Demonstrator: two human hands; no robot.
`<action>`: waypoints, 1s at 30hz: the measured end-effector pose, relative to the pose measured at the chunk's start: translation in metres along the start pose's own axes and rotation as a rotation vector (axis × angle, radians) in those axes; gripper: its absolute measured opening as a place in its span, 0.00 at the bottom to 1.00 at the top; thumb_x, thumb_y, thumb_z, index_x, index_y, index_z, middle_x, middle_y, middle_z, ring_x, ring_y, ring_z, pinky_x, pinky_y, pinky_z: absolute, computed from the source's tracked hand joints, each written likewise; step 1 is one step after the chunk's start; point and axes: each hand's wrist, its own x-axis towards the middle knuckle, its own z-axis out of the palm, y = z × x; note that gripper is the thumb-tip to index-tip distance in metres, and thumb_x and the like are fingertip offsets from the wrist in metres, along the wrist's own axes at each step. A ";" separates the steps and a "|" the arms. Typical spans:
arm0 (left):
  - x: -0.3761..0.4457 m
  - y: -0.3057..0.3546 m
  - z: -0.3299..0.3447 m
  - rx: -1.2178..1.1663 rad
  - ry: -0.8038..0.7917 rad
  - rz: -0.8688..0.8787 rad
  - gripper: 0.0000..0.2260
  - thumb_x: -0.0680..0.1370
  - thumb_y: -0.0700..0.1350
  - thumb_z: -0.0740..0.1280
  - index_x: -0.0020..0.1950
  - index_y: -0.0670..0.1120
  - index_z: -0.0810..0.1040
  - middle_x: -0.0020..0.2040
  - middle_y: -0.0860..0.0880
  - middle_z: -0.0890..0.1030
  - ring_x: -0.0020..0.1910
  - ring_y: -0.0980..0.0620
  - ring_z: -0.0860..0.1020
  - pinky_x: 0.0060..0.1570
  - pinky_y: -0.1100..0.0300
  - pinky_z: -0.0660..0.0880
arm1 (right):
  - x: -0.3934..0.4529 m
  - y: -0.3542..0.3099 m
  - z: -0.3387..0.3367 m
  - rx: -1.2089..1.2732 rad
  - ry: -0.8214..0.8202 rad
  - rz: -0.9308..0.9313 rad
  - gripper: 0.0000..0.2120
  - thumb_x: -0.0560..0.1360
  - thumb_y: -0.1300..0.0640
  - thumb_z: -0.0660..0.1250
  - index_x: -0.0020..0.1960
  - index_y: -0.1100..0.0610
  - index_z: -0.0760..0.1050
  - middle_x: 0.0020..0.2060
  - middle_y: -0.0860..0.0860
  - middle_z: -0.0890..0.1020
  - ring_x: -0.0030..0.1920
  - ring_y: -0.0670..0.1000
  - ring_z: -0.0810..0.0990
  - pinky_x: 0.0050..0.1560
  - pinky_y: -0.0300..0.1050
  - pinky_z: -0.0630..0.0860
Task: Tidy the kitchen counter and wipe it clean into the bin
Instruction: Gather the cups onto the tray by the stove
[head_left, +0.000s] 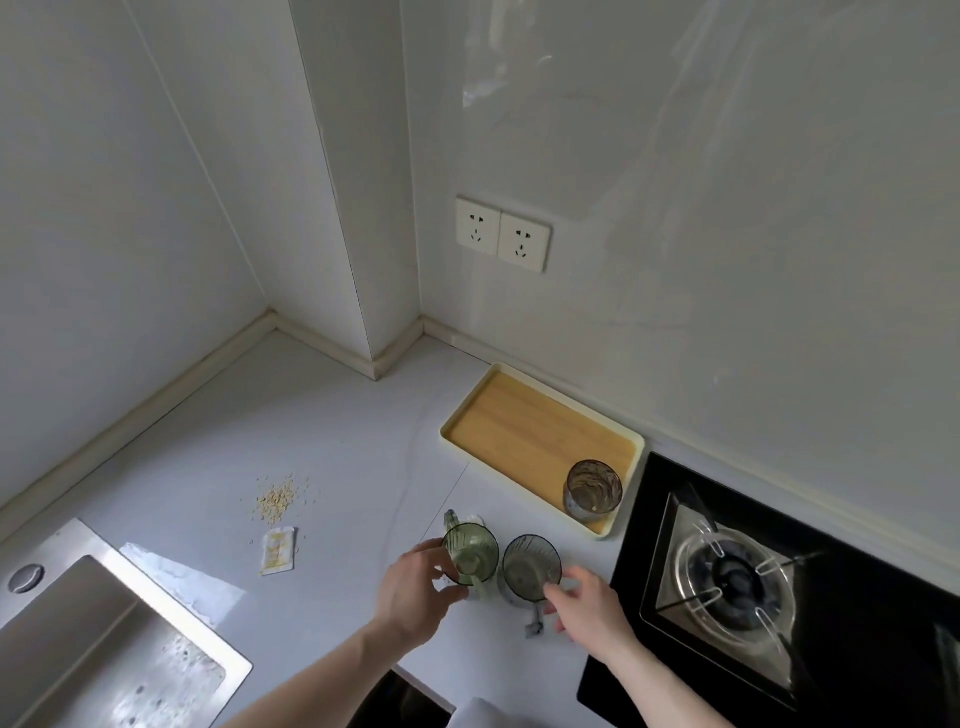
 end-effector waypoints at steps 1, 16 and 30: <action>-0.001 -0.003 0.000 -0.036 0.015 -0.002 0.10 0.71 0.54 0.79 0.38 0.57 0.78 0.59 0.69 0.78 0.48 0.62 0.82 0.46 0.62 0.79 | 0.002 -0.002 0.000 -0.017 0.013 -0.010 0.13 0.78 0.53 0.68 0.63 0.52 0.76 0.37 0.48 0.86 0.32 0.43 0.84 0.31 0.37 0.75; -0.013 -0.016 -0.063 -0.138 0.243 0.026 0.11 0.71 0.50 0.80 0.37 0.59 0.78 0.58 0.73 0.77 0.45 0.65 0.83 0.39 0.69 0.78 | 0.076 -0.107 -0.042 -0.046 0.292 -0.157 0.11 0.78 0.54 0.67 0.60 0.52 0.74 0.37 0.50 0.86 0.31 0.49 0.85 0.29 0.42 0.80; -0.007 -0.023 -0.079 -0.087 0.256 0.017 0.10 0.71 0.51 0.80 0.38 0.58 0.78 0.60 0.70 0.79 0.45 0.65 0.82 0.39 0.67 0.79 | 0.105 -0.121 -0.047 -0.245 0.310 0.020 0.17 0.79 0.59 0.68 0.63 0.61 0.65 0.51 0.57 0.80 0.32 0.54 0.83 0.23 0.40 0.76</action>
